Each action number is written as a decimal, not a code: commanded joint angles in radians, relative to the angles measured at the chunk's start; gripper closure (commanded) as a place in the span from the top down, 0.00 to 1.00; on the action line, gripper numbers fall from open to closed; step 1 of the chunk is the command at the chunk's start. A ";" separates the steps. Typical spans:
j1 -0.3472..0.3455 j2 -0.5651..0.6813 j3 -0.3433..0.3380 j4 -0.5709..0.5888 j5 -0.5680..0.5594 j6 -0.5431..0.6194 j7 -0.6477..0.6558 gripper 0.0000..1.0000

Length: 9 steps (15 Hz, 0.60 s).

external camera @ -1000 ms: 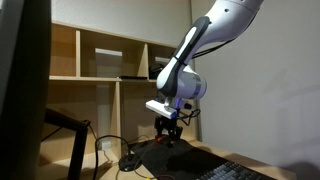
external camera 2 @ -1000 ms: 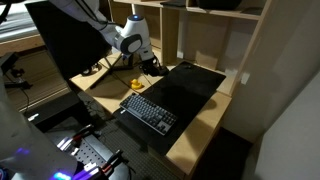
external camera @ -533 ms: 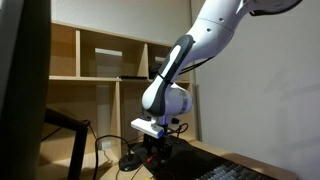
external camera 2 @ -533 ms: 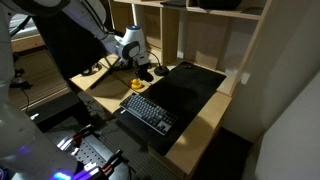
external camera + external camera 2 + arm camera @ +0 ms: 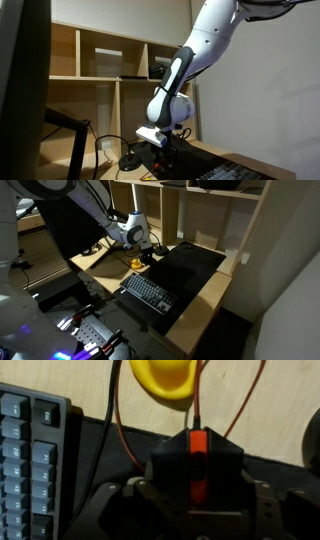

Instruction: Move the rubber duck and the mouse to the left

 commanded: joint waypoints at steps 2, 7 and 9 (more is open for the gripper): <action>0.006 0.119 -0.045 0.075 -0.012 -0.018 0.085 0.48; -0.056 0.148 0.010 0.127 0.047 -0.076 0.044 0.48; -0.081 0.144 0.039 0.132 0.075 -0.062 0.023 0.48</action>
